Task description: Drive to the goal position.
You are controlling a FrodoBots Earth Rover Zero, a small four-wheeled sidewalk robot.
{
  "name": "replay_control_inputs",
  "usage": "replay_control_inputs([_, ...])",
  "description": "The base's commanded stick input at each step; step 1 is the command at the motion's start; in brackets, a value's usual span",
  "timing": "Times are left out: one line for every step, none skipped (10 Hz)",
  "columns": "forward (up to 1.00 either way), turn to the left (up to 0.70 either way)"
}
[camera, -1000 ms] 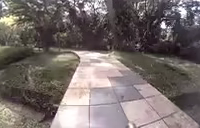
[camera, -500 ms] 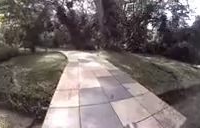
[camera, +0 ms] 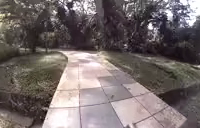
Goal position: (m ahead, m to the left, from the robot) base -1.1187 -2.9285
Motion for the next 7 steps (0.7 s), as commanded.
replay_control_inputs([0.00, 0.00])
replay_control_inputs([0.00, 0.00])
replay_control_inputs([0.00, 0.00])
replay_control_inputs([0.00, 0.00])
replay_control_inputs([0.00, 0.00])
replay_control_inputs([0.00, 0.00])
replay_control_inputs([0.00, 0.00])
